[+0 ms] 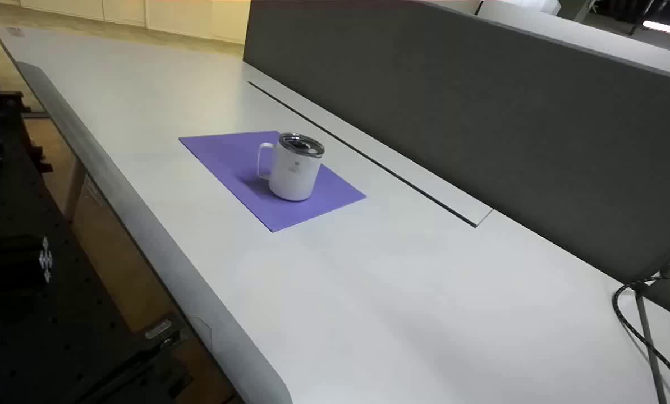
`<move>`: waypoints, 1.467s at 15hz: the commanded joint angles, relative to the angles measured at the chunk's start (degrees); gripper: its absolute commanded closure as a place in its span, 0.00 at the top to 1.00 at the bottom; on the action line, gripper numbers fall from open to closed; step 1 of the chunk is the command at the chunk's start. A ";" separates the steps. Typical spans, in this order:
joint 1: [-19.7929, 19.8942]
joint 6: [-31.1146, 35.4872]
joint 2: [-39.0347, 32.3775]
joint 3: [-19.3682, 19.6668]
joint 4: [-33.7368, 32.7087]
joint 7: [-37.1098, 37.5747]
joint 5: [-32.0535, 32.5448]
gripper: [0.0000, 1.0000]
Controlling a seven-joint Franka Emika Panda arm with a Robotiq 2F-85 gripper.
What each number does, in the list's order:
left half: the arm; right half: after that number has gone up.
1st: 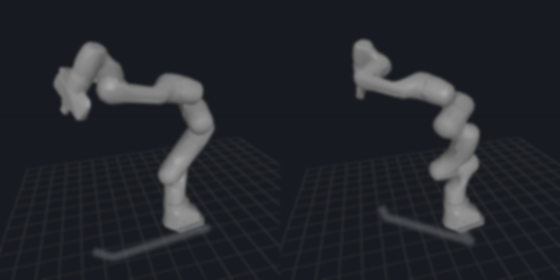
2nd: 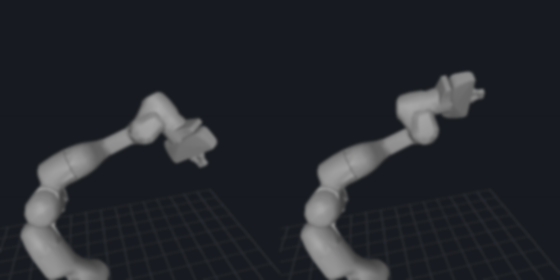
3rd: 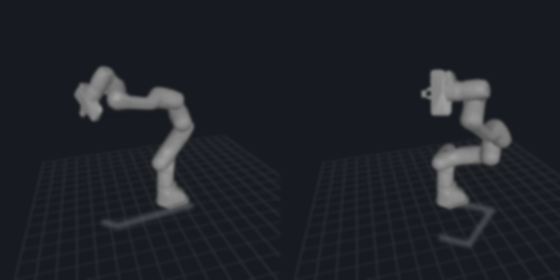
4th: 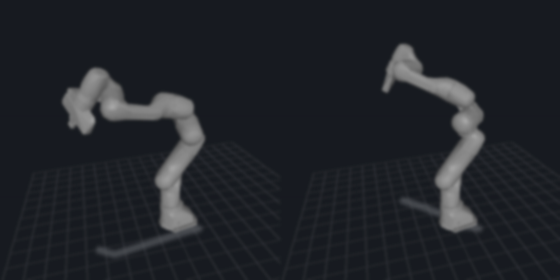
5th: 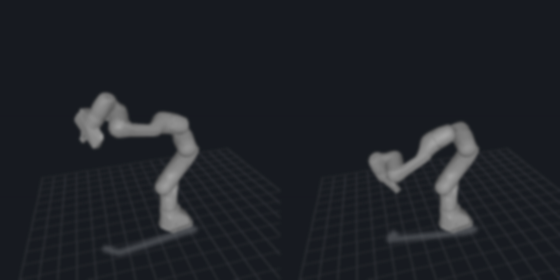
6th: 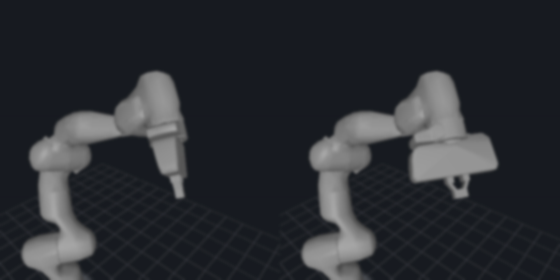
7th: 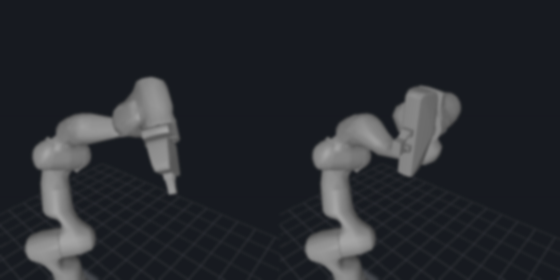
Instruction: Move the black thing on top of the cup
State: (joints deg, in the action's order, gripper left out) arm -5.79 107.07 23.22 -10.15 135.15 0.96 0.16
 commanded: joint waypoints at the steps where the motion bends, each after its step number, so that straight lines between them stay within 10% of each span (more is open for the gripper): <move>1: -0.83 -0.02 -0.14 0.76 -0.10 0.29 0.30 1.00; 17: -0.83 0.02 -0.13 0.76 -0.11 0.29 0.30 1.00; 22: 3.12 10.06 -6.82 3.54 -2.40 -0.29 6.76 1.00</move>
State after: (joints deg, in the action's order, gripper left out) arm -4.63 113.62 21.36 -8.87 135.19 1.04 3.57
